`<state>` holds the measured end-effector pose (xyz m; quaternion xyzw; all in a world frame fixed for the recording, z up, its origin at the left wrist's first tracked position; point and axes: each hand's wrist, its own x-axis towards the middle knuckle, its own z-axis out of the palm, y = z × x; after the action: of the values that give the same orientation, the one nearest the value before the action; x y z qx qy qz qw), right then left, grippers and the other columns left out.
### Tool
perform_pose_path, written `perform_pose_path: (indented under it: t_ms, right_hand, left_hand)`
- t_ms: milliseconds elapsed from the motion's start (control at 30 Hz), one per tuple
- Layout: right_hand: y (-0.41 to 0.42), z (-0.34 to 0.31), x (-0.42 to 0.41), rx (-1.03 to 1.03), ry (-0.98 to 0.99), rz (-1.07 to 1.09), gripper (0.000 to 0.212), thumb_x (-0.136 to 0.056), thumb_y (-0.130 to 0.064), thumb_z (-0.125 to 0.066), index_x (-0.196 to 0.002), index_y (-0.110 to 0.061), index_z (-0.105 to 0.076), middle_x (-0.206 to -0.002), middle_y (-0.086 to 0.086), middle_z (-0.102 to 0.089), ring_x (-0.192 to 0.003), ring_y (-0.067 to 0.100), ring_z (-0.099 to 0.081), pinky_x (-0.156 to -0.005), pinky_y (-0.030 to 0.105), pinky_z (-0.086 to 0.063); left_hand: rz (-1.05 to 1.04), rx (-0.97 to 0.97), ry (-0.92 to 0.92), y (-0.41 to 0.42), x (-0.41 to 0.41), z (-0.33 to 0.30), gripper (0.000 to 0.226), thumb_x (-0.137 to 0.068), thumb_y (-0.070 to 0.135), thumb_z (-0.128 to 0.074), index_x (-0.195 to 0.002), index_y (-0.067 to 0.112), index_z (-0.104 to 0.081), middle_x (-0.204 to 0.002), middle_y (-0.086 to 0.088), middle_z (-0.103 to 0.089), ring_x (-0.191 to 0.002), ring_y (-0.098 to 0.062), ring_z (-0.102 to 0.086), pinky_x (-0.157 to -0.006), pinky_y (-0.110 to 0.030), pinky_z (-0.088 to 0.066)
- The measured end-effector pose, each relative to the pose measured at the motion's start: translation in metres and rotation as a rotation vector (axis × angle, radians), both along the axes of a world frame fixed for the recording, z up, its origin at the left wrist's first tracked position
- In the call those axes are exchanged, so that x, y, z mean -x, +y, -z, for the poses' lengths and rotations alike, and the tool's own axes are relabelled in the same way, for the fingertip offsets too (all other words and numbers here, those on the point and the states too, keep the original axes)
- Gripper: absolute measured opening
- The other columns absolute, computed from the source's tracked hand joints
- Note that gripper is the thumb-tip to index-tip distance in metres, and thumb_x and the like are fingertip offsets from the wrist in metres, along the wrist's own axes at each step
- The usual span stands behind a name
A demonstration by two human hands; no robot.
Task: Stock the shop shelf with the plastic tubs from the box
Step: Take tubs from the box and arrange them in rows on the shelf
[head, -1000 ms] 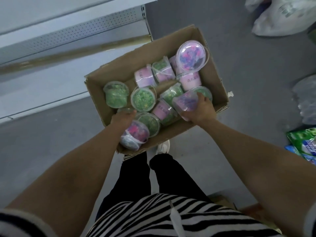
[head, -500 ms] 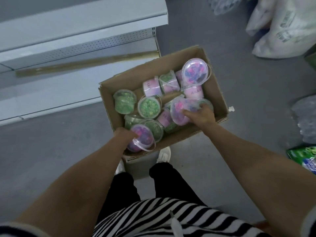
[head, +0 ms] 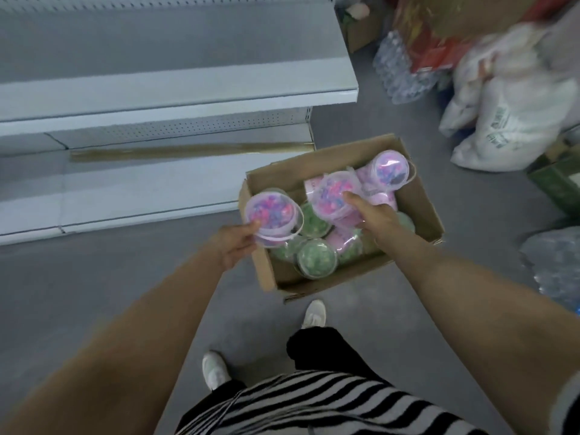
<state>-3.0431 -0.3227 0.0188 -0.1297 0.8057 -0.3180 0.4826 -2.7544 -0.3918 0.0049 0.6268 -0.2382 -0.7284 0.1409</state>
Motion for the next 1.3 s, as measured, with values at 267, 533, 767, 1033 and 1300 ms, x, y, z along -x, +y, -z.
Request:
perform_pose_path:
  t_ms: [267, 533, 767, 1033, 1300]
  right_hand:
    - [-0.046, -0.106, -0.169, 0.263, -0.121, -0.135, 0.047, -0.08, -0.055, -0.072, -0.105, -0.021, -0.051, -0.095, -0.001, -0.065, -0.089, 0.012, -0.065, -0.094, 0.031, -0.05]
    - [-0.11, -0.19, -0.294, 0.505, -0.234, -0.168, 0.072, -0.074, -0.061, -0.074, -0.129, -0.021, -0.051, -0.118, 0.009, -0.063, -0.1, 0.023, -0.069, -0.084, 0.033, -0.056]
    - [-0.192, -0.266, -0.351, 0.636, -0.256, -0.198, 0.092, -0.062, -0.065, -0.08, -0.134, -0.015, -0.052, -0.121, 0.014, -0.061, -0.095, 0.028, -0.07, -0.077, 0.035, -0.059]
    - [-0.306, -0.294, -0.394, 0.657, -0.361, -0.271, 0.074, -0.074, -0.059, -0.075, -0.127, -0.014, -0.05, -0.109, 0.012, -0.058, -0.094, 0.027, -0.068, -0.088, 0.039, -0.057]
    - [-0.402, -0.298, -0.431, 0.586, -0.346, -0.308, 0.071, -0.072, -0.059, -0.076, -0.121, -0.014, -0.051, -0.104, 0.014, -0.058, -0.093, 0.033, -0.067, -0.09, 0.044, -0.057]
  left_hand:
    - [-0.242, 0.236, 0.095, -0.039, -0.15, -0.1, 0.041, -0.081, 0.029, -0.076, -0.106, 0.001, -0.06, -0.096, -0.012, -0.064, -0.092, -0.019, -0.064, -0.086, -0.03, -0.054]
    - [-0.355, 0.519, 0.04, -0.086, -0.285, -0.198, 0.051, -0.078, 0.036, -0.078, -0.11, 0.001, -0.058, -0.091, -0.012, -0.067, -0.073, -0.016, -0.068, -0.073, -0.027, -0.059]
    - [-0.493, 0.725, 0.096, -0.143, -0.338, -0.275, 0.052, -0.084, 0.033, -0.073, -0.117, -0.004, -0.056, -0.103, -0.017, -0.065, -0.081, -0.02, -0.065, -0.082, -0.031, -0.056]
    - [-0.656, 0.83, -0.036, -0.237, -0.354, -0.31, 0.043, -0.079, 0.036, -0.077, -0.096, 0.0, -0.06, -0.096, -0.015, -0.06, -0.069, -0.023, -0.06, -0.07, -0.03, -0.053]
    - [-0.695, 0.79, -0.224, -0.32, -0.378, -0.315, 0.064, -0.073, 0.05, -0.078, -0.11, 0.003, -0.053, -0.074, -0.005, -0.054, -0.072, -0.026, -0.06, -0.087, -0.046, -0.056]
